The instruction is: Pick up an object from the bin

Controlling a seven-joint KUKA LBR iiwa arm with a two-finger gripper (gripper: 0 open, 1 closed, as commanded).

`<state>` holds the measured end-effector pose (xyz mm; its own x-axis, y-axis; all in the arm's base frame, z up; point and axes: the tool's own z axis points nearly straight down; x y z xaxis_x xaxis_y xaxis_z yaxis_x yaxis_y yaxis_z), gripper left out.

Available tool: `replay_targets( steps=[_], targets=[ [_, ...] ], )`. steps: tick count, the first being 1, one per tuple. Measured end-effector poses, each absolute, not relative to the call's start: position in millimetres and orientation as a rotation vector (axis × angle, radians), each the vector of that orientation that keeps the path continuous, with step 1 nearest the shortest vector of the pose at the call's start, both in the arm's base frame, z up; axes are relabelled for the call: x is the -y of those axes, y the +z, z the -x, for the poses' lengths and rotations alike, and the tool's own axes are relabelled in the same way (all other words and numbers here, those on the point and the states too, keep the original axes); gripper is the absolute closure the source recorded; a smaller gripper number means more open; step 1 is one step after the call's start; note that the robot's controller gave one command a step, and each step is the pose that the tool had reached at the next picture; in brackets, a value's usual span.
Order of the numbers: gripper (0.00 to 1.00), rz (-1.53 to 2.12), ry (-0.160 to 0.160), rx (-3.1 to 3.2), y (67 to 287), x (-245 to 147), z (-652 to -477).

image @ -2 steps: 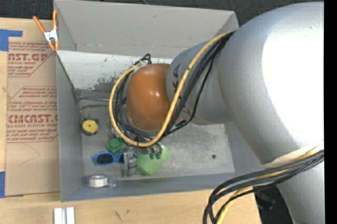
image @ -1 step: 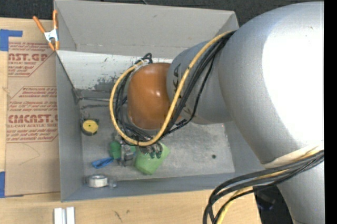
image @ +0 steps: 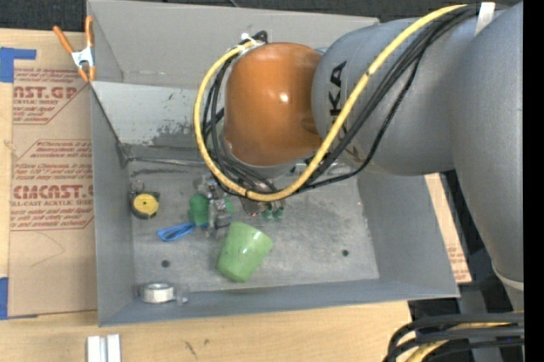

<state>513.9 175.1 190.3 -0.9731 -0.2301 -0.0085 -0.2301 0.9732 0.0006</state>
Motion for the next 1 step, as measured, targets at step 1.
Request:
replay_targets(
  steps=[1],
  targets=[
    [1.0,0.386,0.003,-3.107,301.9,-177.8,-521.7]
  ],
)
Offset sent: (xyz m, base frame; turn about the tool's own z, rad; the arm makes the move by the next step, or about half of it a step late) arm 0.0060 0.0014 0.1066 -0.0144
